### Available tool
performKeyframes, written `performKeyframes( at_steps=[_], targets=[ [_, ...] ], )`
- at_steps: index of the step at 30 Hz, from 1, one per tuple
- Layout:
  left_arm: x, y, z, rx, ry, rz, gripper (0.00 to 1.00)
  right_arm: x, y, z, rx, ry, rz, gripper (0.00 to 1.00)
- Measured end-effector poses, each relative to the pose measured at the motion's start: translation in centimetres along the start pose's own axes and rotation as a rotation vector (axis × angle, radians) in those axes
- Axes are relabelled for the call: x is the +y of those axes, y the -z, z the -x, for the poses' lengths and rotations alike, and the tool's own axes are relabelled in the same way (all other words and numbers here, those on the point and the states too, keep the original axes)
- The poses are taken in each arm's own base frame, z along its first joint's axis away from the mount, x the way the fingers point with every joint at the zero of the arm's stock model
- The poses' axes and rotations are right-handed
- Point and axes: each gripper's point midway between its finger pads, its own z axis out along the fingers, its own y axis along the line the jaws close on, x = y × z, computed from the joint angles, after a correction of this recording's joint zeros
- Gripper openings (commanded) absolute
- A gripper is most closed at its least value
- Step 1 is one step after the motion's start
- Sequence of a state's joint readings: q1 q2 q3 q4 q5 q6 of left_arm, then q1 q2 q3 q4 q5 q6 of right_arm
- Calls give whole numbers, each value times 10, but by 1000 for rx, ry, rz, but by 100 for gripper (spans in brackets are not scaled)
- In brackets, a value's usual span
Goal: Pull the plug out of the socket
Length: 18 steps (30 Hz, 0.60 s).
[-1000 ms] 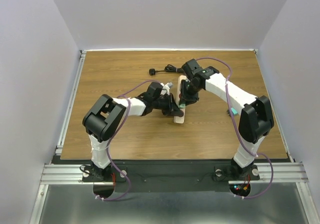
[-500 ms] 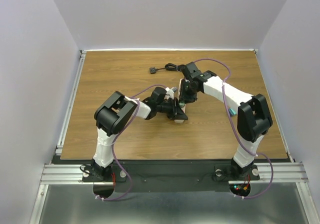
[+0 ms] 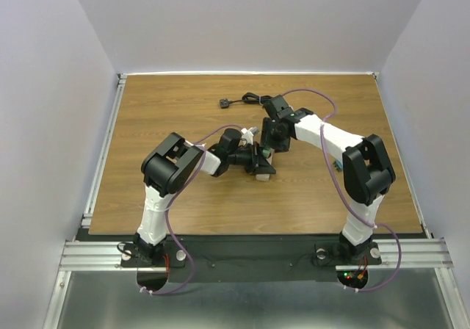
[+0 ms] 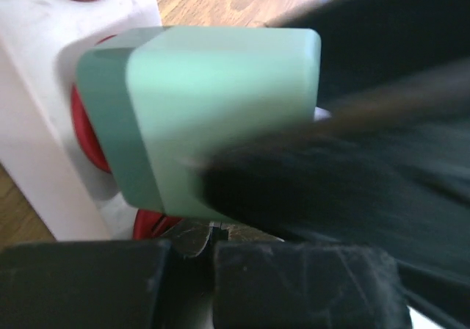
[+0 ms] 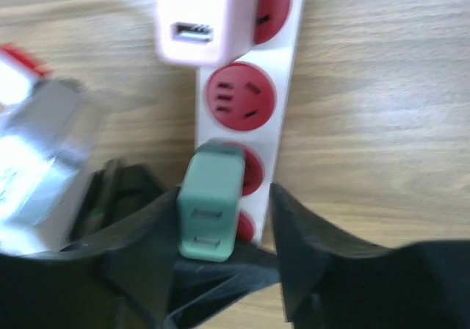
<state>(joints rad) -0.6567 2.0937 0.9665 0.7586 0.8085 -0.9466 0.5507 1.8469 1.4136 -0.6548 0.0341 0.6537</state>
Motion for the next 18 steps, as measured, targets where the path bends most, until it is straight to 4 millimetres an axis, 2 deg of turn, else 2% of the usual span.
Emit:
performKeyframes(
  at_steps=[2, 4, 5, 6, 8, 18],
  targets=[
    [1, 2, 1, -1, 11, -4, 0, -4, -8, -2, 7, -2, -23, 65],
    [2, 5, 3, -2, 18, -9, 0, -7, -14, -3, 16, -3, -36, 55],
    [2, 5, 3, -2, 18, -12, 0, -7, -16, -3, 19, -4, -38, 47],
    [2, 6, 4, -2, 17, -15, 0, -7, -18, -4, 22, -8, -37, 25],
    [3, 6, 4, -2, 11, -20, 0, -3, -20, -2, 22, -8, -29, 1],
    [5, 5, 4, 5, -8, -53, 0, 6, -11, -2, 98, 17, -75, 0]
  ],
)
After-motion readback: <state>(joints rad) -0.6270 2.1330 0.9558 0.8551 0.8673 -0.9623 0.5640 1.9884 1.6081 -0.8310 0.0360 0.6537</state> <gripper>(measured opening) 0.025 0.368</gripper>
